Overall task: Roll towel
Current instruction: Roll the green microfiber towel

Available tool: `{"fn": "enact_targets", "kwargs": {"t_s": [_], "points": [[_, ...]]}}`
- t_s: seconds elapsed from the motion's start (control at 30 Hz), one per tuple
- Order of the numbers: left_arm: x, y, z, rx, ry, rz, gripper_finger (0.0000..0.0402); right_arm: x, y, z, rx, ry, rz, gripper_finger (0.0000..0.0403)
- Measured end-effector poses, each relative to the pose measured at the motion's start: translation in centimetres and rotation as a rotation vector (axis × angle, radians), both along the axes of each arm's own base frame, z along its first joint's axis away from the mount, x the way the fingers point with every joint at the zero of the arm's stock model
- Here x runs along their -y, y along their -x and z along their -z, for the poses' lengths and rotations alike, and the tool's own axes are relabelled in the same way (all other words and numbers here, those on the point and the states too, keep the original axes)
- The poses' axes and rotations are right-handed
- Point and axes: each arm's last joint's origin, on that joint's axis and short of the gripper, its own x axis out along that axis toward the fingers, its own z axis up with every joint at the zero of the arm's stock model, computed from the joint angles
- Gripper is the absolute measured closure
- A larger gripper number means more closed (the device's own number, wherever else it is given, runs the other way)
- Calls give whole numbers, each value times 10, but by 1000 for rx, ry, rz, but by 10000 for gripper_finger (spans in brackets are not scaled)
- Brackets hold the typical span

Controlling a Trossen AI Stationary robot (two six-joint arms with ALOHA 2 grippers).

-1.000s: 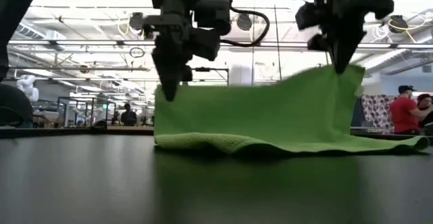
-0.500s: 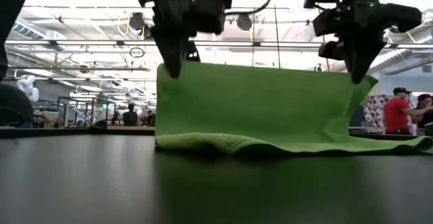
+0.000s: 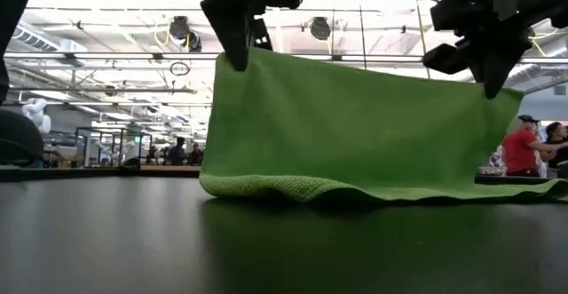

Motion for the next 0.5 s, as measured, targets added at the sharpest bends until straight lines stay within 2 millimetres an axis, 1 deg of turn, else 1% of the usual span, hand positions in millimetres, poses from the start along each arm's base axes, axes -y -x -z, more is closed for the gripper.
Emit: {"fn": "enact_targets", "kwargs": {"t_s": [0.13, 0.27, 0.37, 0.5], "points": [[2, -2, 3, 1, 2, 1, 391, 0, -1, 1, -4, 2, -10, 403], [7, -6, 3, 33, 6, 13, 391, 0, 1, 9, -20, -12, -22, 403], [10, -10, 9, 30, 8, 22, 391, -2, 4, 18, -44, -60, -28, 403], [16, -13, 18, 5, 34, 46, 390, -6, 8, 32, -71, -172, -36, 402]]}}
